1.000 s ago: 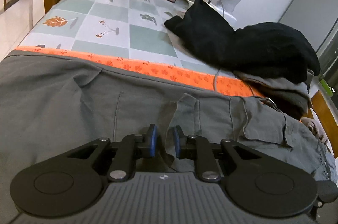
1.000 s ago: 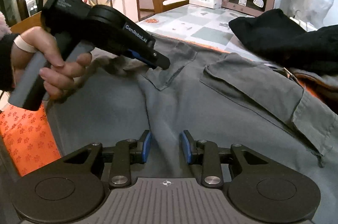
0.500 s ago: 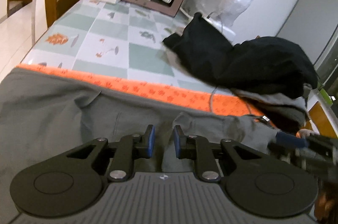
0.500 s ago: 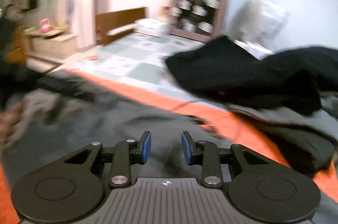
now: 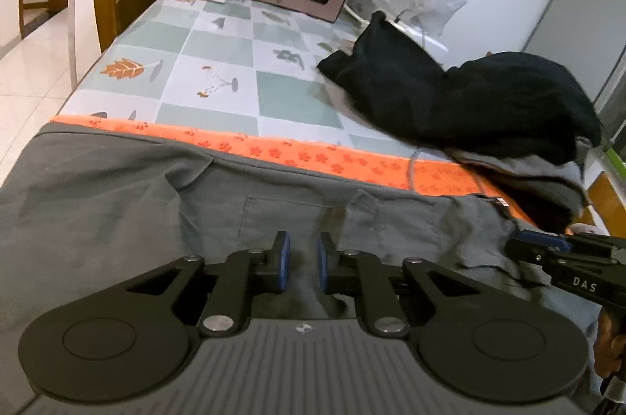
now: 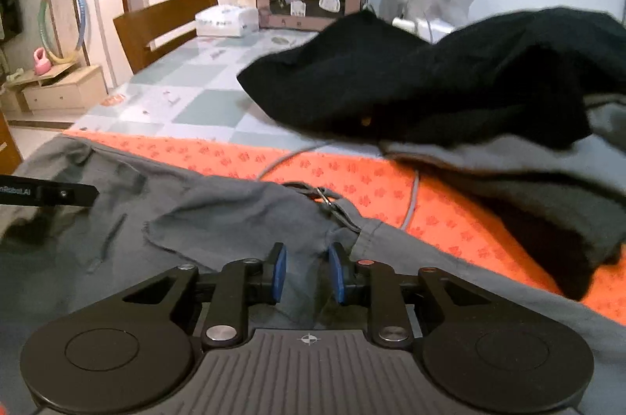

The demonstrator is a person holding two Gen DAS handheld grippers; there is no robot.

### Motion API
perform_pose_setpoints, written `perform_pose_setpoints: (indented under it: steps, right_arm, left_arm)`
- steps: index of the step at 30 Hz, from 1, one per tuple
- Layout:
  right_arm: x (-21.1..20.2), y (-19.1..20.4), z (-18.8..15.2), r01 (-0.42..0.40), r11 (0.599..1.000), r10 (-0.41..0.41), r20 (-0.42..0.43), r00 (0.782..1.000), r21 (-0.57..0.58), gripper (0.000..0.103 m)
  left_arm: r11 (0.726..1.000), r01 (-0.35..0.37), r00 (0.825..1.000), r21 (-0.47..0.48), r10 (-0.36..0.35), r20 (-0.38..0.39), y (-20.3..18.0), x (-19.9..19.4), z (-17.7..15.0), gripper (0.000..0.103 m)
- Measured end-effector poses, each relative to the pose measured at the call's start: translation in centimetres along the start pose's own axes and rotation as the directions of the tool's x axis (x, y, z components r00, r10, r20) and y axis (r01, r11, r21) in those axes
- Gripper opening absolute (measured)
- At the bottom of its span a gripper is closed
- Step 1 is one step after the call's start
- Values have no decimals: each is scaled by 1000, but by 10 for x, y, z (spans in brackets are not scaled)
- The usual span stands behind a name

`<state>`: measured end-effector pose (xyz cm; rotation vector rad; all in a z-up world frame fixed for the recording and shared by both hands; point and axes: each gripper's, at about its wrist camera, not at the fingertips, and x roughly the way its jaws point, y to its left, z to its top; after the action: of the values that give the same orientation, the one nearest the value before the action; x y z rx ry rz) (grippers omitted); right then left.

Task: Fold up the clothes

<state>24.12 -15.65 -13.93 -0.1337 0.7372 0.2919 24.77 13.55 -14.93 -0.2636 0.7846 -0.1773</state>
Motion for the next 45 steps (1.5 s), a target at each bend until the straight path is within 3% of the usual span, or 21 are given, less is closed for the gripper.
perform_pose_setpoints:
  steps: [5,10,18,22,24,28,36,45]
  right_arm:
    - [-41,-11,-18,24,999,-23,-24,999,34,27]
    - [-84,-22,-49,54,996,-49,-68,996,67,28]
    - [-131,-31,-107,153,983,-137,-148,979,99,28]
    - [-119,-34,-131,184,978,-163,-194,968,100,33]
    - [-117,-33,-139,188,978,-171,-164,972,93,36]
    - [-125,-34,-135,206,972,-186,-168,968,112,35]
    - [-195,-33,-133,253,950,-238,-99,966,181,36]
    - [-267,-41,-175,334,917,-307,-151,940,217,36]
  left_arm:
    - [999,29,999,31,-29,-13,-10,-36,-15,21]
    - [995,69,993,66,-63,-99,-13,-67,-40,22]
    - [993,53,979,107,-31,-200,4,-97,-86,23]
    - [993,42,980,112,-19,-199,15,-95,-97,23]
    - [991,47,980,123,-22,-198,16,-94,-97,23]
    - [989,36,979,141,-7,-203,13,-100,-93,23]
    - [983,99,982,155,-71,-174,2,-143,-89,32]
    - [967,148,979,208,-113,-167,-12,-193,-131,39]
